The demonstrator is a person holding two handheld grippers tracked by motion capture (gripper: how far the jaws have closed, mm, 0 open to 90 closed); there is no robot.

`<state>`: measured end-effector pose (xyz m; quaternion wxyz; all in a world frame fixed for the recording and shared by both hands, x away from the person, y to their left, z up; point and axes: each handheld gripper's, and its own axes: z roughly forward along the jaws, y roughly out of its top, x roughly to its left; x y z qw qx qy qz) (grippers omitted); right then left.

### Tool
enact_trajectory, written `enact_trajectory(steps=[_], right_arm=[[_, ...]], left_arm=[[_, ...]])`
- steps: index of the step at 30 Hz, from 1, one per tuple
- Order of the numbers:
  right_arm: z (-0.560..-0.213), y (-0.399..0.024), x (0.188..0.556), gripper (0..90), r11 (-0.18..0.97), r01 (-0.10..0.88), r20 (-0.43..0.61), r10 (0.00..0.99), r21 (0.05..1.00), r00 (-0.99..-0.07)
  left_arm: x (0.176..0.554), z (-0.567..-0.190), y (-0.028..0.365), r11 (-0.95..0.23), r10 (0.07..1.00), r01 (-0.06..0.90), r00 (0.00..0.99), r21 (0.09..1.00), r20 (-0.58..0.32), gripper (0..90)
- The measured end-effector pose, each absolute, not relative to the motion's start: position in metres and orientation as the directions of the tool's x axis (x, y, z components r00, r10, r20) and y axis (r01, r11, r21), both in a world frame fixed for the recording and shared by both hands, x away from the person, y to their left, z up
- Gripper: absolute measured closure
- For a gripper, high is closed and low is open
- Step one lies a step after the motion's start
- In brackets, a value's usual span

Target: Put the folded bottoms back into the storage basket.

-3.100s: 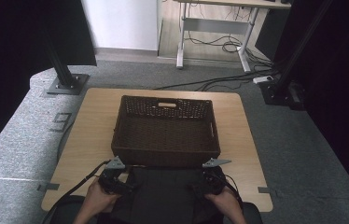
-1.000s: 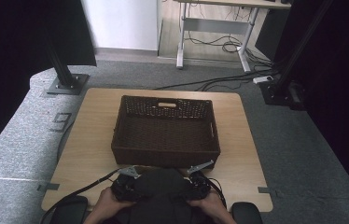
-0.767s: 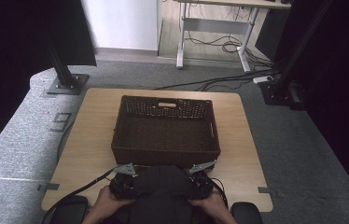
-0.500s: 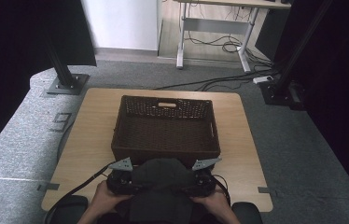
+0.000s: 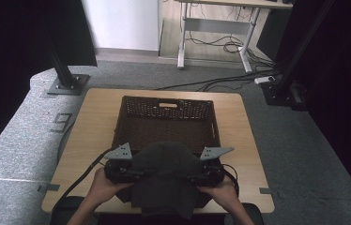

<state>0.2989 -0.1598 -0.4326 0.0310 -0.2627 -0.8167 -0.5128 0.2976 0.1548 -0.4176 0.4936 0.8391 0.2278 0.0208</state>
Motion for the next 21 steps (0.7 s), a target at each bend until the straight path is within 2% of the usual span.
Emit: enact_trajectory(steps=[10,21], right_arm=[[-0.392,-0.159,0.313,57.4,0.322,0.380,0.232,0.413,0.867,-0.880],[-0.355,-0.155,0.345,57.4,0.310,0.330,0.171,0.444,0.891,-0.879]], left_arm=[[0.315,-0.375,0.157,-0.388,0.409,0.312,0.901,0.867,-0.141,61.5],[0.347,-0.334,0.158,-0.386,0.440,0.284,0.893,0.878,-0.095,61.5]])
